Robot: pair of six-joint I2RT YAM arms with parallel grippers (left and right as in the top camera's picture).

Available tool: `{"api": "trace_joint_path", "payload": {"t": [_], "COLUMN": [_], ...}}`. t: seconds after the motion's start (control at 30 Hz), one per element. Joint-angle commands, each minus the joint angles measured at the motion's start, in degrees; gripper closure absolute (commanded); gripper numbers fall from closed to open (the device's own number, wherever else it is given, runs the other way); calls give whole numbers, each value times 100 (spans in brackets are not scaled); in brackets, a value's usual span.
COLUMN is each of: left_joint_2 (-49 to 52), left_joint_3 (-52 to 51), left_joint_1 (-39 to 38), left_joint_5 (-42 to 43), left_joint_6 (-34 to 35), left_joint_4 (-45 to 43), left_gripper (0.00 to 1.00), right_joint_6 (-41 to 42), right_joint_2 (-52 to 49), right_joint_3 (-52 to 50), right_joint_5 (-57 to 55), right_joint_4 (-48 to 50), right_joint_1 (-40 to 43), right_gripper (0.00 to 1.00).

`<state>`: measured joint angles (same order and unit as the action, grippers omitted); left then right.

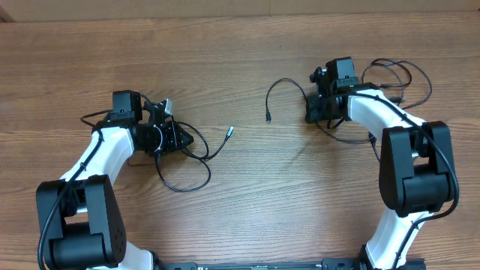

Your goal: Untangle cables

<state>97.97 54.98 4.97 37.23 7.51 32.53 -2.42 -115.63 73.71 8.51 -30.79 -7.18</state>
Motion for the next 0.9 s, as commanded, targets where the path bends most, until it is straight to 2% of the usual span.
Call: {"api": "trace_joint_path", "payload": {"t": [0.0, 0.3, 0.53, 0.57, 0.6, 0.63, 0.67, 0.73, 0.77, 0.8, 0.87], "left_joint_2": [-59, -59, -59, -59, -59, -59, -59, -59, -59, -59, -59], "left_joint_3": [-48, -48, -48, -48, -48, -48, -48, -48, -48, -48, -48], "left_joint_1": [26, 26, 24, 26, 26, 26, 26, 26, 26, 26, 24], "left_joint_5": [-85, -111, -186, -186, -188, -188, -186, -188, -186, -184, -179], "left_joint_6": [42, 42, 42, 42, 42, 42, 42, 42, 46, 48, 127], "left_joint_4": [24, 20, -4, -4, -2, -2, 0, -2, -2, -9, -57], "left_gripper": [81, 82, 81, 81, 81, 82, 82, 85, 88, 95, 95], "right_joint_6": [857, 2057, 2072, 2072, 2072, 2070, 2070, 2065, 2065, 2068, 2063], "right_joint_2": [400, 1340, 1296, 1296, 1296, 1296, 1296, 1296, 1296, 1296, 1296], "right_joint_3": [437, 634, 573, 555, 542, 540, 540, 540, 540, 540, 540], "right_joint_5": [-149, -382, -396, -396, -391, -393, -391, -343, -249, -87, 234], "right_joint_4": [-109, -313, -774, -776, -774, -791, -807, -815, -813, -813, -817], "right_joint_1": [297, 1368, 2138, 2190, 2236, 2264, 2269, 2269, 2247, 2201, 2120], "right_gripper": [96, 96, 95, 84, 66, 45, 33, 21, 17, 15, 12]}}
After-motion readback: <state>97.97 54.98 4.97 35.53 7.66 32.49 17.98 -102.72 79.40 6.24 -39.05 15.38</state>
